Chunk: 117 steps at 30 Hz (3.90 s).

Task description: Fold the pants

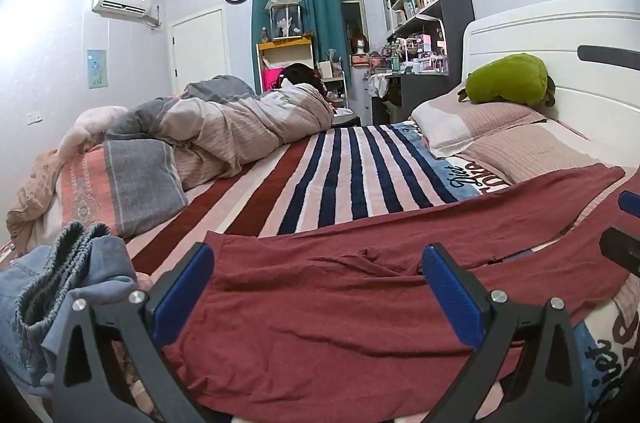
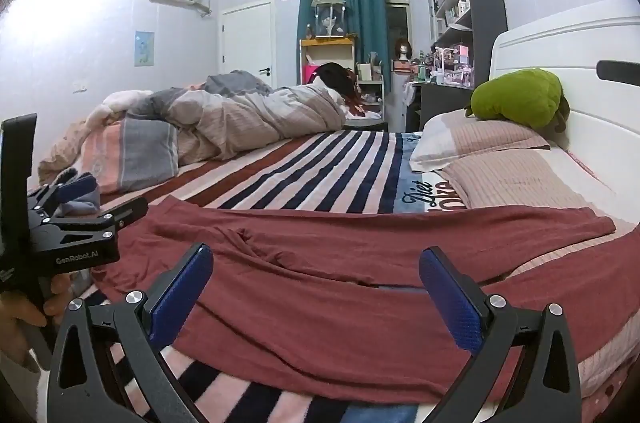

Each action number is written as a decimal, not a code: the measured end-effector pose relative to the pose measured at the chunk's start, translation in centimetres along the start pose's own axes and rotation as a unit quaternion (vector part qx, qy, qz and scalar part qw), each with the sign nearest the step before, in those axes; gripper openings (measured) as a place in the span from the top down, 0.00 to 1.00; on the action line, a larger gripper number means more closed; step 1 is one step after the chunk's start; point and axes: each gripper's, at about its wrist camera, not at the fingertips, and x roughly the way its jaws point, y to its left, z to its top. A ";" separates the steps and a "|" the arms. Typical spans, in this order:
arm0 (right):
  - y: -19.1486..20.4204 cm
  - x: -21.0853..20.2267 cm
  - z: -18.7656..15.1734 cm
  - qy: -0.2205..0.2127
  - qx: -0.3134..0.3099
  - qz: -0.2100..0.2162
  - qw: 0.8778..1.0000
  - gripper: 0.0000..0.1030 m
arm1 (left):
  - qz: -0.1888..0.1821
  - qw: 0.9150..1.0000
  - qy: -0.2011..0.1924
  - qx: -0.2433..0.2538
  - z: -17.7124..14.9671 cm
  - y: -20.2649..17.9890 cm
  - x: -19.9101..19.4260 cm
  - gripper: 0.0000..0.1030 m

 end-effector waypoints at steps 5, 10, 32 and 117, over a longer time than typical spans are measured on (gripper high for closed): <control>-0.1 -0.2 0.0 -0.001 0.003 0.001 1.000 0.01 | 0.000 1.000 0.001 -0.003 -0.4 0.5 0.0 0.01; -0.2 -0.4 0.2 -0.003 0.008 -0.001 1.000 0.01 | 0.002 1.000 -0.001 -0.004 -0.7 0.4 0.1 0.01; -0.4 -0.6 0.4 -0.006 0.012 0.000 1.000 0.00 | -0.007 1.000 0.001 -0.019 -0.1 0.5 -0.1 0.01; -9.6 3.7 -8.3 0.110 0.241 -0.049 0.963 0.96 | -0.100 0.955 0.203 -0.191 -9.7 8.5 5.3 0.98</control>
